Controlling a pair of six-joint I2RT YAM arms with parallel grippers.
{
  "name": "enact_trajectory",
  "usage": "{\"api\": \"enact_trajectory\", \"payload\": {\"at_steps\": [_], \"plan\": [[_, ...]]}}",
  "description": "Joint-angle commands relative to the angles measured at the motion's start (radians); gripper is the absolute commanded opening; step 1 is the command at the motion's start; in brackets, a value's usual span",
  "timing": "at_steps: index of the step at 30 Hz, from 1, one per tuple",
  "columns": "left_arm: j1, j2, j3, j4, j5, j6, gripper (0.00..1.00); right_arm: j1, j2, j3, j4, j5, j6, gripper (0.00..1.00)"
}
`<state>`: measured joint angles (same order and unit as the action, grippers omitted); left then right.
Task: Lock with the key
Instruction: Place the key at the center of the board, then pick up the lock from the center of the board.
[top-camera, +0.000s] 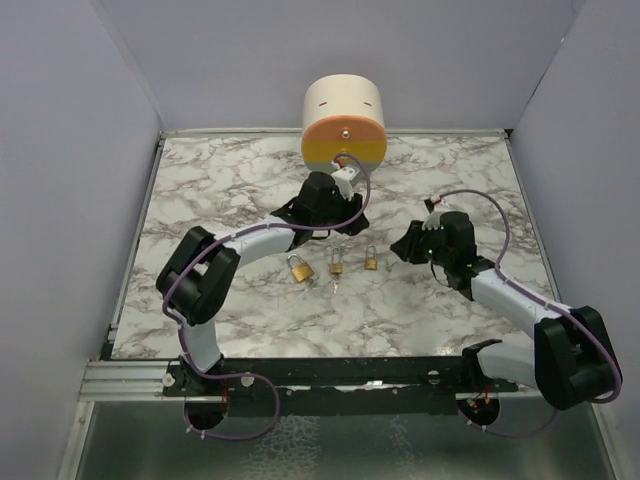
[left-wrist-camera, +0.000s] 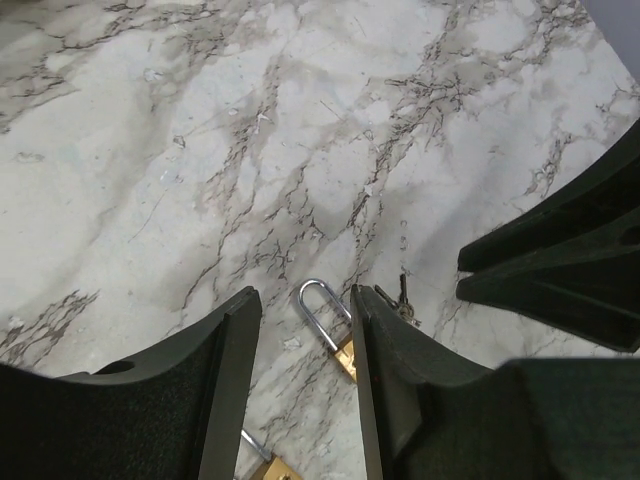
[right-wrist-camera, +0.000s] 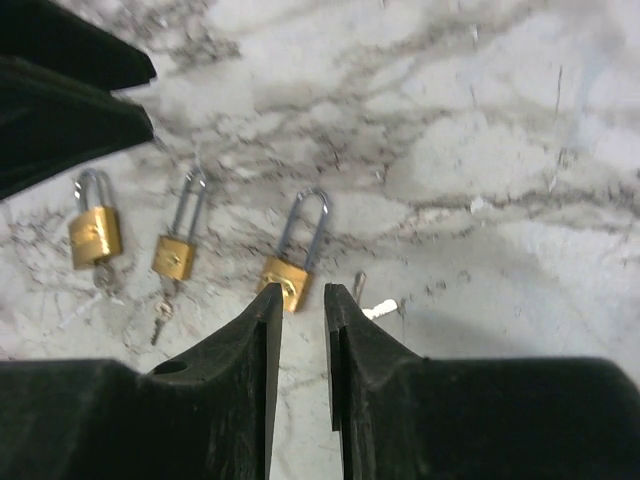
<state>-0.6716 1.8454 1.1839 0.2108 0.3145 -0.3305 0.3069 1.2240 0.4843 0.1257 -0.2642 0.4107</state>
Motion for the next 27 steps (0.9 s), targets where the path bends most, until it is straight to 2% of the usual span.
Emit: {"api": "enact_trajectory", "payload": {"at_steps": [1,7,12,22,23,24,25,27], "plan": [[0.033,-0.125,-0.063,0.01,-0.038,0.019,0.45,0.018,-0.041,0.115,-0.037,0.022,-0.045,0.24],[0.115,-0.273,-0.202,0.056,-0.047,-0.012,0.49,0.18,0.003,0.201,-0.073,0.132,-0.061,0.24],[0.183,-0.372,-0.286,0.01,-0.091,0.012,0.53,0.32,0.105,0.235,-0.068,0.234,-0.051,0.26],[0.28,-0.516,-0.436,0.001,-0.114,0.021,0.63,0.524,0.339,0.342,-0.089,0.435,-0.017,0.42],[0.284,-0.521,-0.439,-0.001,-0.109,0.022,0.67,0.533,0.358,0.355,-0.091,0.444,-0.014,0.42],[0.287,-0.523,-0.441,-0.002,-0.102,0.024,0.93,0.543,0.376,0.367,-0.095,0.458,-0.008,0.44],[0.289,-0.524,-0.443,-0.003,-0.098,0.026,0.98,0.55,0.391,0.379,-0.098,0.471,-0.007,0.46],[0.292,-0.526,-0.449,0.001,-0.091,0.027,0.99,0.568,0.417,0.401,-0.11,0.503,-0.003,0.5]]}}
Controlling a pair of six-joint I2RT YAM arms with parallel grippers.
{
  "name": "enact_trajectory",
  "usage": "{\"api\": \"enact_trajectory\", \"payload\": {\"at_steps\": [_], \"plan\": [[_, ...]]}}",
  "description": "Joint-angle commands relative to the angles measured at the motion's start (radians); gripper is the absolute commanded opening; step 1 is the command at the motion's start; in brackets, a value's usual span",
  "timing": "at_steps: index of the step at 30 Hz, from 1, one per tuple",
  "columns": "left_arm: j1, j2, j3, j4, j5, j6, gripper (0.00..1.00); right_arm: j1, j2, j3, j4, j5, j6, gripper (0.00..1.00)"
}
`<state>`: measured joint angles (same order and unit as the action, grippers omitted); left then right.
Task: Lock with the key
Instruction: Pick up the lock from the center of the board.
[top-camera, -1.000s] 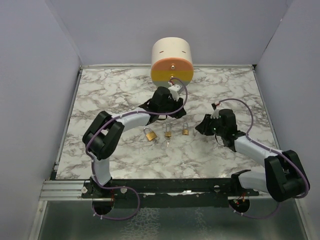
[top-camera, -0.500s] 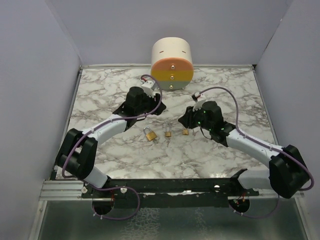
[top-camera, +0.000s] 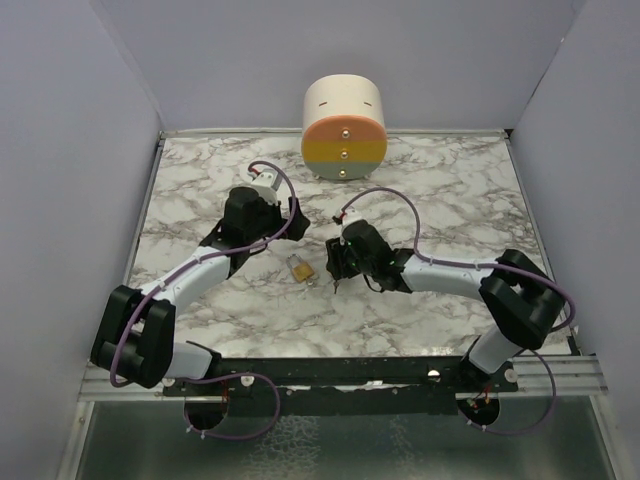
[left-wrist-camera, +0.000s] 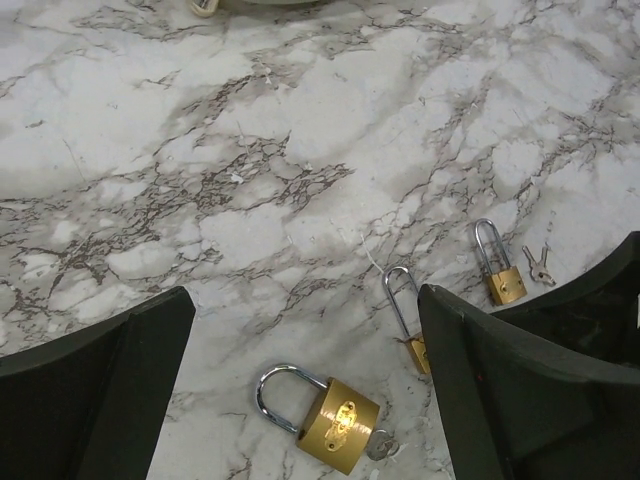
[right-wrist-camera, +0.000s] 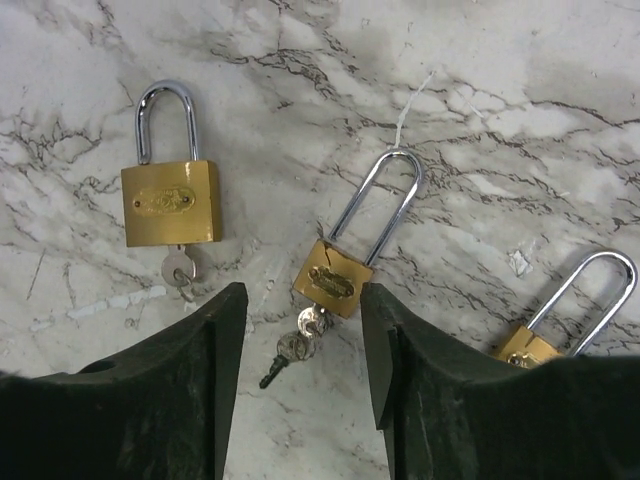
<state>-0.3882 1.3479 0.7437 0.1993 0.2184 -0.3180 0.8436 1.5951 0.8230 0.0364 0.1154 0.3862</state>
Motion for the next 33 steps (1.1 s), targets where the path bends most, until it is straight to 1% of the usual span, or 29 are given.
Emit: {"api": "enact_trajectory", "payload": {"at_steps": [1,2,3,4,5,9,13,20,26,29,31,33], "plan": [[0.01,-0.03,-0.013,0.017,0.008,0.014,0.99,0.036,0.059,0.075,-0.027,0.136,0.027,0.51],[0.013,-0.033,-0.018,0.02,0.01,0.011,0.99,0.04,0.069,0.083,-0.035,0.148,0.034,0.52],[0.014,-0.035,-0.021,0.026,0.013,0.011,0.99,0.043,0.078,0.089,-0.039,0.158,0.04,0.62],[0.013,-0.037,-0.024,0.03,0.015,0.009,0.99,0.046,0.087,0.091,-0.043,0.172,0.047,0.69],[0.014,-0.038,-0.027,0.032,0.016,0.009,0.99,0.05,0.092,0.091,-0.044,0.182,0.051,0.79],[0.019,-0.046,-0.037,0.041,0.019,0.005,0.97,0.057,0.103,0.085,-0.044,0.207,0.07,0.81],[0.027,-0.061,-0.046,0.051,0.014,-0.012,0.97,0.063,0.108,0.079,-0.046,0.208,0.075,0.79],[0.043,-0.097,-0.063,0.068,-0.002,-0.041,0.95,0.081,0.135,0.082,-0.058,0.223,0.084,0.63],[0.048,-0.106,-0.068,0.076,0.004,-0.054,0.92,0.093,0.178,0.102,-0.086,0.259,0.104,0.6],[0.051,-0.105,-0.071,0.081,0.008,-0.06,0.92,0.101,0.192,0.114,-0.103,0.284,0.115,0.57],[0.052,-0.106,-0.076,0.087,0.011,-0.065,0.91,0.102,0.198,0.117,-0.11,0.291,0.119,0.51],[0.054,-0.105,-0.078,0.092,0.014,-0.068,0.9,0.104,0.204,0.12,-0.117,0.293,0.119,0.5]]}}
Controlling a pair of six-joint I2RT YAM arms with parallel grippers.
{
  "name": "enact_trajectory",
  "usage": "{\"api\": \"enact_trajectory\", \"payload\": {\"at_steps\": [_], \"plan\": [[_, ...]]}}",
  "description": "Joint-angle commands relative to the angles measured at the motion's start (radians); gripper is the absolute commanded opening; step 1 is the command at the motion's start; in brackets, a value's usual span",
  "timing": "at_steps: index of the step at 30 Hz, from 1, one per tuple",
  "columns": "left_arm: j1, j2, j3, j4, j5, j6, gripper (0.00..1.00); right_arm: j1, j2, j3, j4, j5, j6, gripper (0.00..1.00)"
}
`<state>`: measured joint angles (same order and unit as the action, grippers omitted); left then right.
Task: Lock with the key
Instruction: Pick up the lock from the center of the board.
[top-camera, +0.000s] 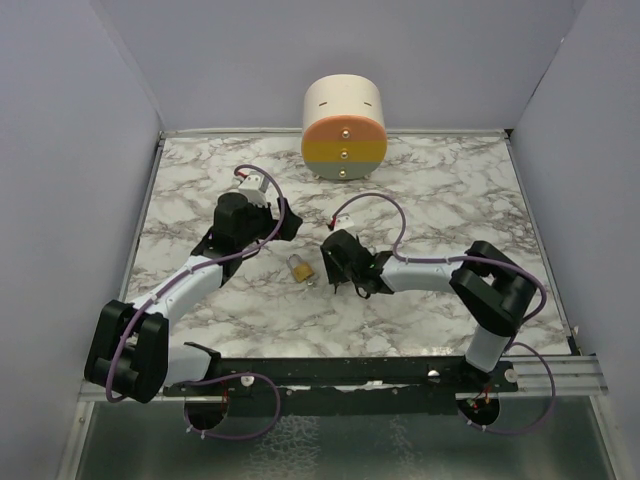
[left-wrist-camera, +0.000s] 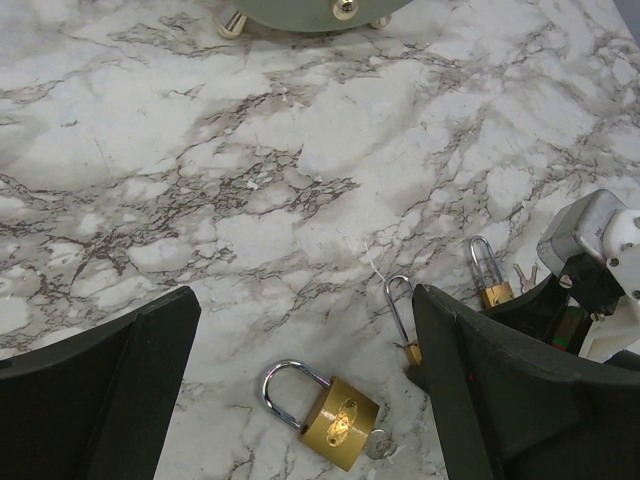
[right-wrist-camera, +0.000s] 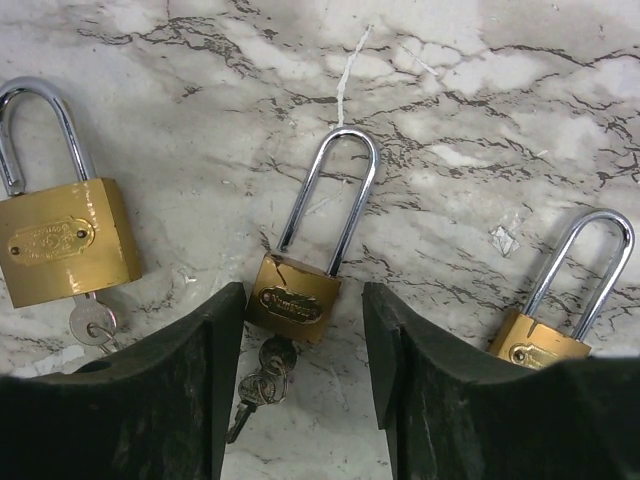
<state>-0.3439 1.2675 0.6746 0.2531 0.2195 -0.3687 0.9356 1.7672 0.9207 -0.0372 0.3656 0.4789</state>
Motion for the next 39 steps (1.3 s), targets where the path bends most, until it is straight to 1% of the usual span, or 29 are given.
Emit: {"api": "enact_trajectory", "payload": {"at_steps": [1,4,8,9,10,12,13,20,26,30,34,39], "plan": [[0.012,-0.025,-0.01,0.04,0.015,-0.019,0.9,0.012,0.038,0.025,-0.048,0.045,0.028,0.48],[0.015,-0.023,-0.009,0.042,0.019,-0.022,0.9,0.015,0.05,0.029,-0.062,0.045,0.035,0.45],[0.017,-0.022,-0.012,0.044,0.02,-0.025,0.9,0.021,0.064,0.032,-0.079,0.053,0.044,0.35],[0.017,-0.022,-0.012,0.046,0.022,-0.025,0.9,0.021,0.068,0.035,-0.085,0.054,0.045,0.31],[0.018,-0.022,-0.012,0.046,0.024,-0.026,0.9,0.021,0.073,0.038,-0.091,0.055,0.046,0.24],[0.018,-0.021,-0.013,0.047,0.027,-0.027,0.9,0.024,0.081,0.044,-0.105,0.061,0.048,0.04],[0.019,-0.02,-0.013,0.049,0.03,-0.026,0.9,0.025,0.083,0.049,-0.111,0.065,0.048,0.01],[0.023,-0.013,0.001,0.049,0.076,-0.017,0.91,0.036,0.055,0.058,-0.113,0.136,0.02,0.01],[0.026,-0.035,0.012,0.044,0.082,-0.013,0.89,0.037,-0.03,0.059,-0.043,0.222,-0.055,0.01],[0.026,-0.054,0.022,0.041,0.089,-0.002,0.8,0.036,-0.124,0.02,0.091,0.217,-0.159,0.01],[0.026,-0.064,0.038,0.033,0.11,0.0,0.74,0.037,-0.239,-0.06,0.265,0.189,-0.262,0.01],[0.028,-0.099,0.039,0.072,0.159,-0.006,0.56,0.037,-0.425,-0.224,0.519,0.134,-0.384,0.01]]}}
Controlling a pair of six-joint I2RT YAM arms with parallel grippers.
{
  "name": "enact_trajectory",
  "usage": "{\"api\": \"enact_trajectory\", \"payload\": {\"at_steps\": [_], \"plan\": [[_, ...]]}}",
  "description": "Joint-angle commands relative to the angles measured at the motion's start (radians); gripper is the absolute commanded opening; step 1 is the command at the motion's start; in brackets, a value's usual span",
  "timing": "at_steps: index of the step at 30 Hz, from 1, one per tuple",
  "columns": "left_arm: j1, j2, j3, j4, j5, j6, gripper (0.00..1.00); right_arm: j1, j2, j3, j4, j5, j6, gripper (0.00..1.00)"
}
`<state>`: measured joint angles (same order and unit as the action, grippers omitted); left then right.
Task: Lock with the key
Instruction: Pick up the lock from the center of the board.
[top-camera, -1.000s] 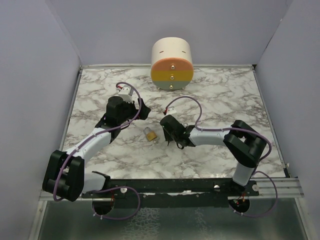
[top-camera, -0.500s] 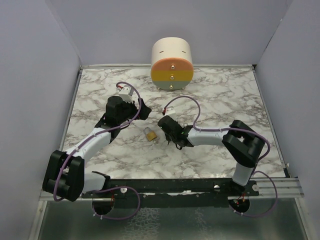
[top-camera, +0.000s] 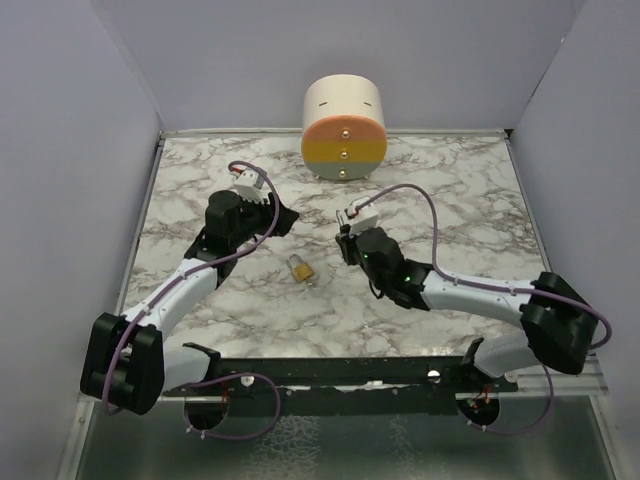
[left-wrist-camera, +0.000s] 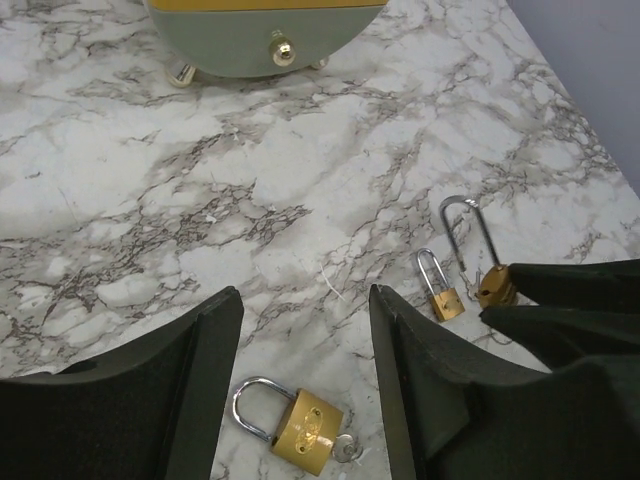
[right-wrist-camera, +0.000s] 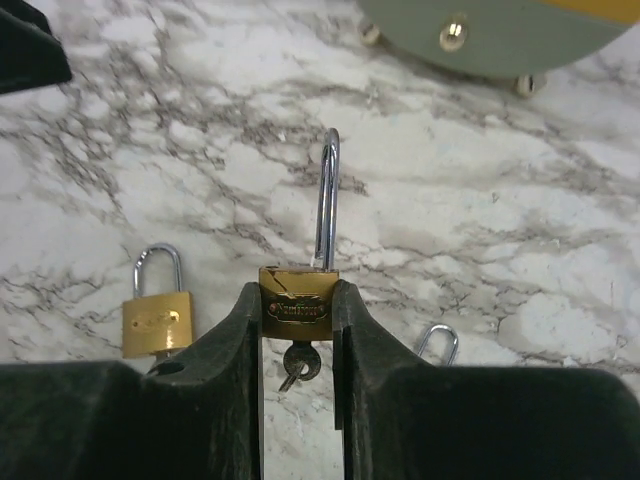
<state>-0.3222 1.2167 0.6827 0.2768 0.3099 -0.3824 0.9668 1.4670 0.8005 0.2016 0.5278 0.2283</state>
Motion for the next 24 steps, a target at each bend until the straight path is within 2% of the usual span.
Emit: {"api": "enact_trajectory", "payload": {"at_steps": [1,4,11,14,21,24], "plan": [[0.006,-0.057,0.031,0.054,0.078,0.009,0.52,0.005,-0.163,-0.138,0.326,-0.028,-0.149,0.01],[0.005,-0.08,0.033,0.08,0.117,0.009,0.45,0.005,-0.264,-0.238,0.454,-0.062,-0.2,0.01],[0.006,-0.118,0.03,0.187,0.244,-0.01,0.48,-0.001,-0.494,-0.422,0.649,-0.172,-0.26,0.01],[0.006,-0.11,0.049,0.209,0.306,-0.015,0.45,-0.002,-0.57,-0.477,0.683,-0.228,-0.266,0.01],[0.003,-0.069,0.061,0.376,0.592,-0.049,0.44,-0.002,-0.706,-0.586,0.744,-0.353,-0.278,0.01],[-0.005,-0.047,0.086,0.41,0.665,-0.058,0.43,-0.003,-0.759,-0.619,0.764,-0.395,-0.3,0.01]]}}
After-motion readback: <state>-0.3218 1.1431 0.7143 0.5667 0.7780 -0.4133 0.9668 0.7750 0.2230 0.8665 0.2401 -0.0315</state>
